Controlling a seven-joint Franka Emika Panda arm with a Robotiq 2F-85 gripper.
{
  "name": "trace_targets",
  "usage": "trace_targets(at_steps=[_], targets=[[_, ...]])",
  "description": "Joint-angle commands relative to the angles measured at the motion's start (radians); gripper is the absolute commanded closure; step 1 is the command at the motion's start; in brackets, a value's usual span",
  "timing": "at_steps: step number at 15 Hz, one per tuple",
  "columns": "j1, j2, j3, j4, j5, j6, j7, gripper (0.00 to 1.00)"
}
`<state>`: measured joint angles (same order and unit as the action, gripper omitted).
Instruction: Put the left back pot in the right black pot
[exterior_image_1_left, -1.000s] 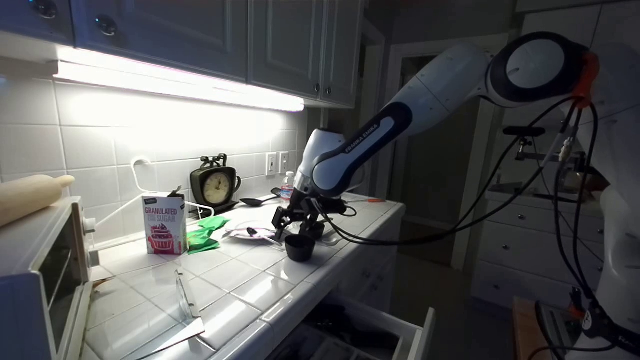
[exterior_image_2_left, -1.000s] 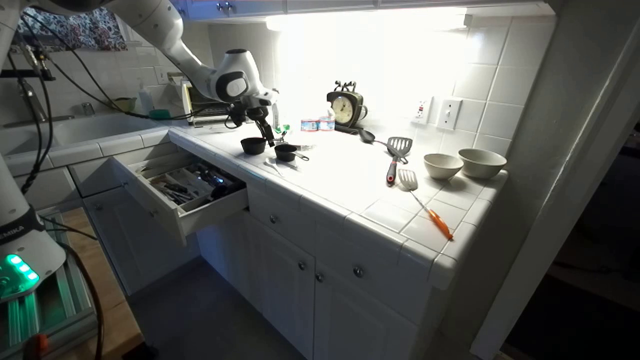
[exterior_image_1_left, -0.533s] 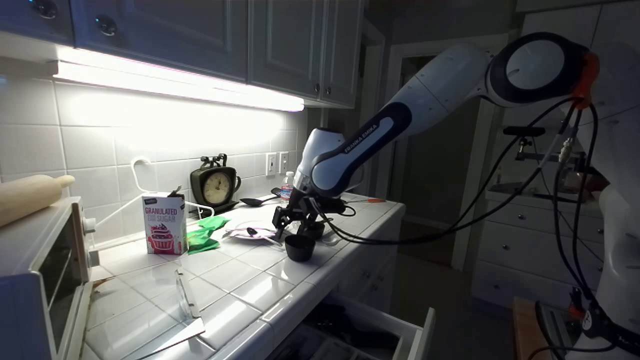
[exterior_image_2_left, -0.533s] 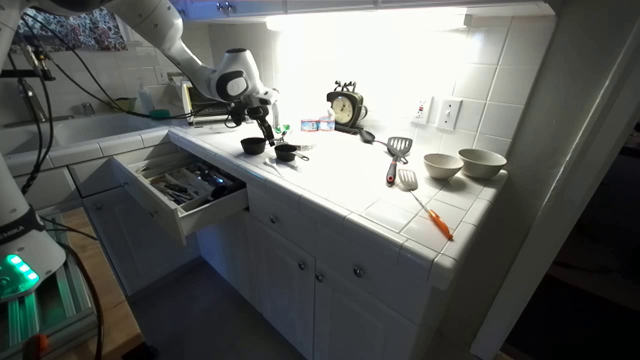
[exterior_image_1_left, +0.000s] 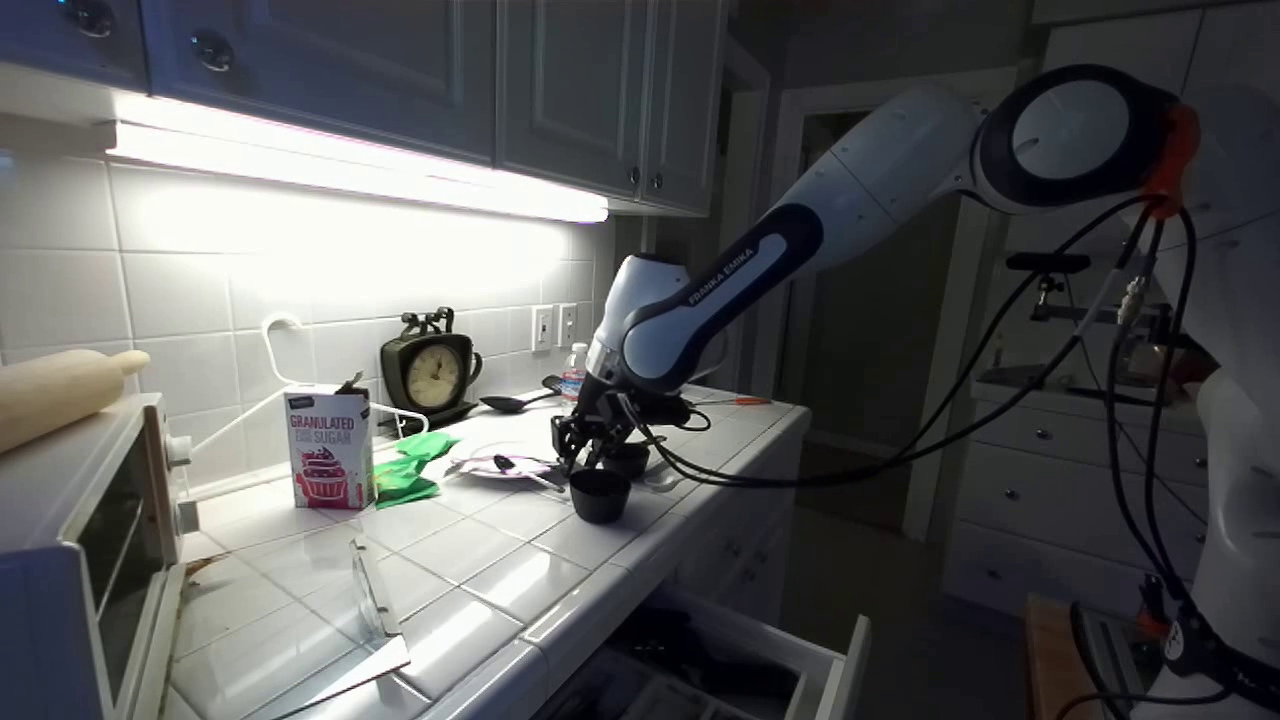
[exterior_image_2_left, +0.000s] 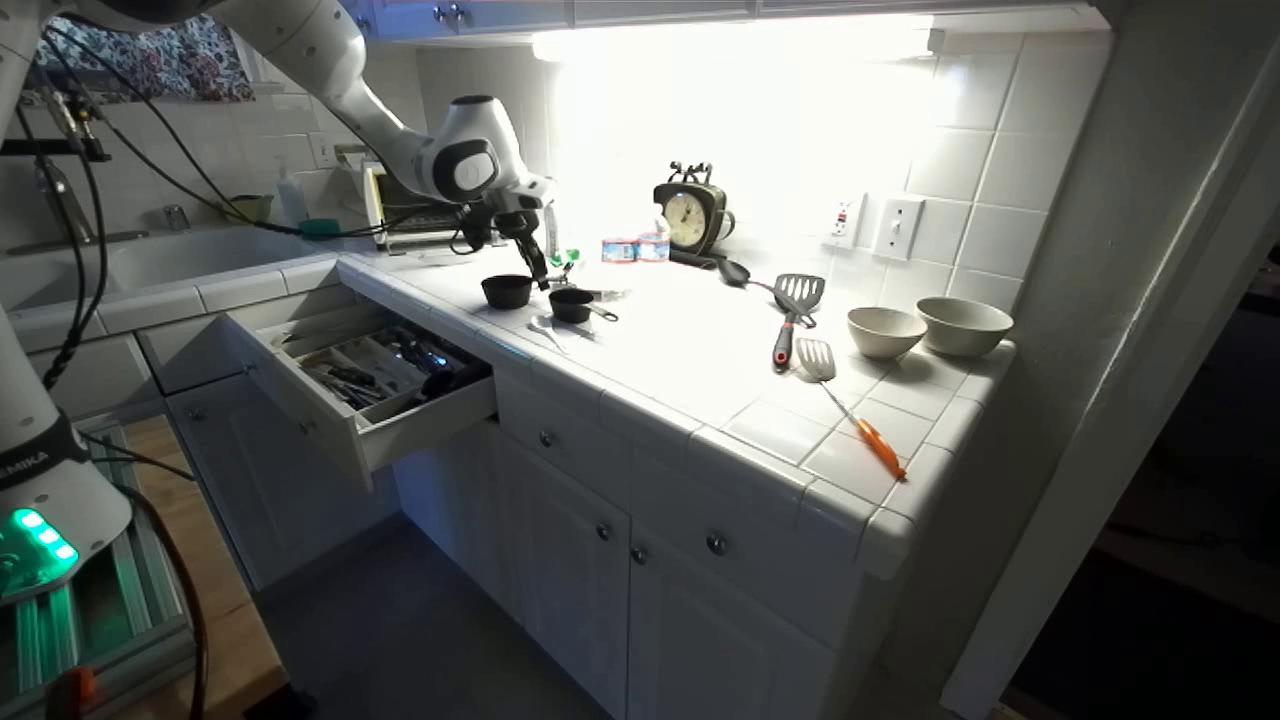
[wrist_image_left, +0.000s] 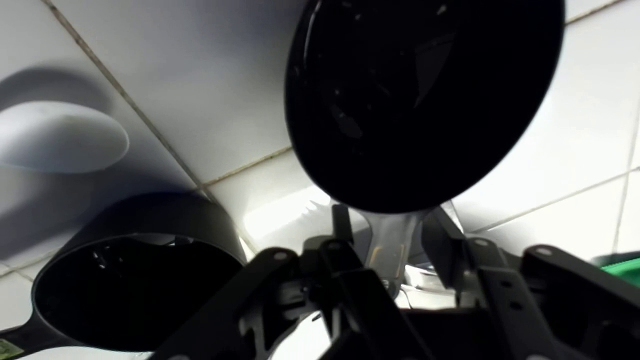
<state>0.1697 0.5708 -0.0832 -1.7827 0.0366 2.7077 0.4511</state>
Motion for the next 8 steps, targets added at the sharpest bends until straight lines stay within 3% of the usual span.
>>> trace_targets(at_steps=[1, 5, 8], targets=[[0.021, 0.02, -0.018, 0.027, -0.002, 0.005, 0.031, 0.65], [0.026, 0.021, -0.025, 0.031, -0.004, 0.003, 0.042, 0.97], [0.03, 0.022, -0.03, 0.031, -0.005, 0.001, 0.053, 0.94]])
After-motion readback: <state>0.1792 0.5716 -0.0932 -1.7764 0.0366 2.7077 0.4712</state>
